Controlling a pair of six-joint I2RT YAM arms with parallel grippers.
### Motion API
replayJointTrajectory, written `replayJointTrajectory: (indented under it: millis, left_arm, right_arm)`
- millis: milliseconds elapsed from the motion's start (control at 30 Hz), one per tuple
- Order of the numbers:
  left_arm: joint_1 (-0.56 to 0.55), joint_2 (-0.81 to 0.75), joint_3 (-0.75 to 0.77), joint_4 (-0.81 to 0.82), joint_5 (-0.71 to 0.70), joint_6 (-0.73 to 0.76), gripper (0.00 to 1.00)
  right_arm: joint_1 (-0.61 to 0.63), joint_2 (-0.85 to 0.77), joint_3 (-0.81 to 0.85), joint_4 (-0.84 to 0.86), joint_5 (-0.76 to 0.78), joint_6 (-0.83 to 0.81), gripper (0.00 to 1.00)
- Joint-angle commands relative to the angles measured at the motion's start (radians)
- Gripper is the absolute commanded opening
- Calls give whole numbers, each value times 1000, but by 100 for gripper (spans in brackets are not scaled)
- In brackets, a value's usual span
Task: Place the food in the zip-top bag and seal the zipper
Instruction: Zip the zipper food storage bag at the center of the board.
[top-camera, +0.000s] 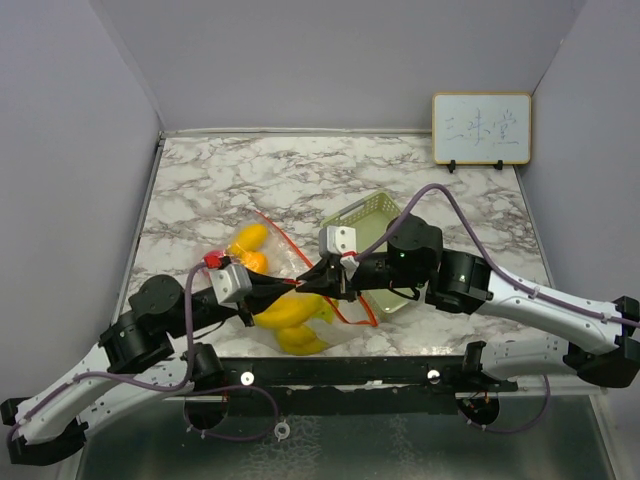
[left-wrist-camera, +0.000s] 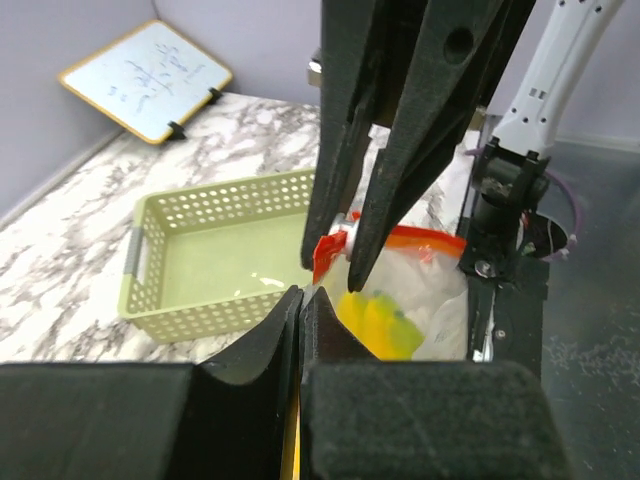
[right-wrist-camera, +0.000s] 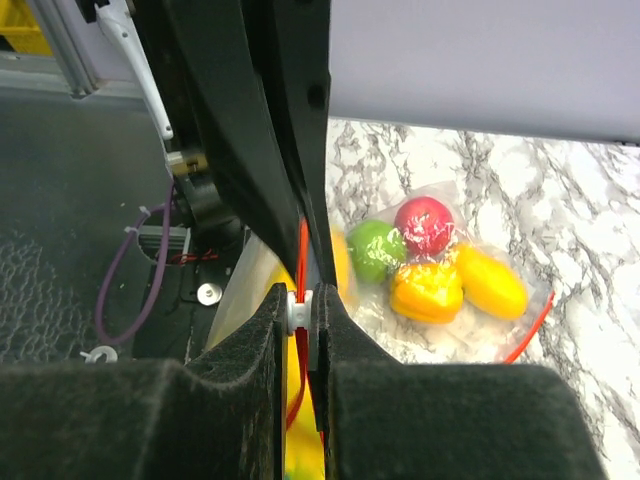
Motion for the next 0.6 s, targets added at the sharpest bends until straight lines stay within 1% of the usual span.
replayJointTrajectory:
  millis: [0, 100, 167, 267, 367, 433, 533, 567]
  left_arm:
    - [5, -107, 62, 15, -184, -1, 0]
    - [5, -144, 68, 9, -242, -2, 0]
    - [5, -151, 78, 0, -318, -3, 0]
    - [6, -164, 91, 9, -466, -11, 0]
    - [5, -195, 87, 48, -660, -27, 0]
    - [5, -211, 83, 73, -741, -14, 0]
    - [5, -209, 99, 61, -787, -9, 0]
    - [5, -202, 107, 50, -796, -13, 0]
  right_arm:
    - [2, -25, -38, -55, 19, -3, 2]
    - [2, -23, -56, -65, 36, 8, 2]
    - [2, -23, -74, -64, 71, 23, 2]
    - [2, -29, -108, -65, 149, 60, 2]
    - [2, -26, -139, -70, 257, 110, 2]
    - [2, -15, -152, -92, 319, 144, 2]
    - [2, 7, -171, -137, 376, 191, 2]
    - [-19, 14, -180, -152, 383, 206, 2]
